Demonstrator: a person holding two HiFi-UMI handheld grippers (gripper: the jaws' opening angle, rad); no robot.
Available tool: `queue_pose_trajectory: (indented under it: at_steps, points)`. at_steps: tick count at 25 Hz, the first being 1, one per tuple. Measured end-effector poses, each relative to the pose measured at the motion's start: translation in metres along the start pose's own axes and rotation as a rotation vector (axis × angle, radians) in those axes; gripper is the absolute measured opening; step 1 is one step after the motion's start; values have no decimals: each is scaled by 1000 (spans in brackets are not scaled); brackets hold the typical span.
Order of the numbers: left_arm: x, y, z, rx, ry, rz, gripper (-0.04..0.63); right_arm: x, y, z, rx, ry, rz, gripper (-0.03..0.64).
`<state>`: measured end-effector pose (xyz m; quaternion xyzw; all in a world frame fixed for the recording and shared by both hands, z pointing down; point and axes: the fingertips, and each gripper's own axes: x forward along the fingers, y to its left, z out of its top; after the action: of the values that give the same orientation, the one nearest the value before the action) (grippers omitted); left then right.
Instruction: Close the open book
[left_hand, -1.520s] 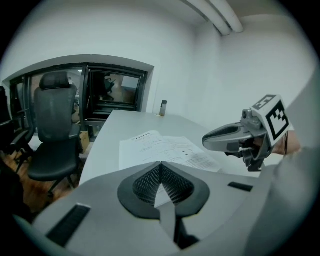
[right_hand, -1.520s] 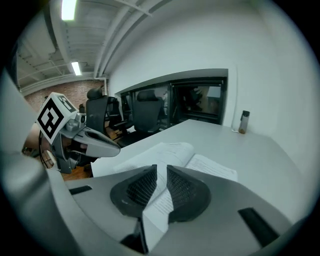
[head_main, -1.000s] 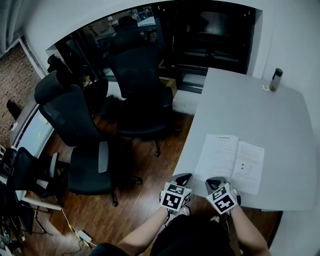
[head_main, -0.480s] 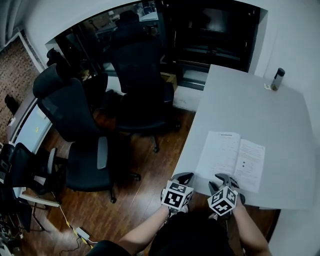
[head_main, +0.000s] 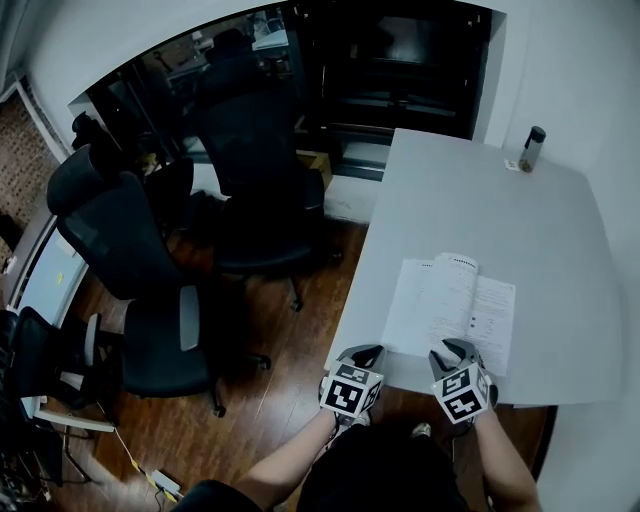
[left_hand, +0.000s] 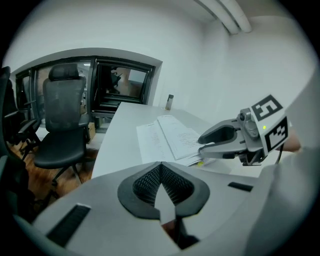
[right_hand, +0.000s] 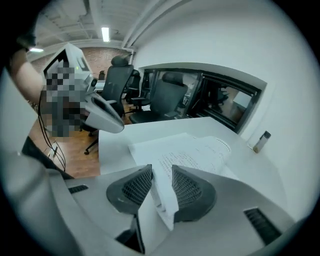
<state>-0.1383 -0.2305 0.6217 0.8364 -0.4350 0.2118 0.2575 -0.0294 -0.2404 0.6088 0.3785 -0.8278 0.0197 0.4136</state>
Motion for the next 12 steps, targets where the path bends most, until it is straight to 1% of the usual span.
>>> queue_pose_trajectory:
  at_steps: [4,7,9,10,12]
  points:
    - [13,-18,5,23,5,-43,5,-19,-29,-16,113,-10,-75,127]
    - [21,-31,6,43,17,-76,5,-37,-56,-34,224,-7,-181,126]
    - [27,-39,3,53,30,-95,5,-50,-78,-55,297,14,-258,126]
    - [30,-43,1,57,38,-103,5,-56,-86,-66,333,30,-280,126]
    - [34,-50,-3,64,52,-117,5,-67,-92,-85,411,48,-290,126]
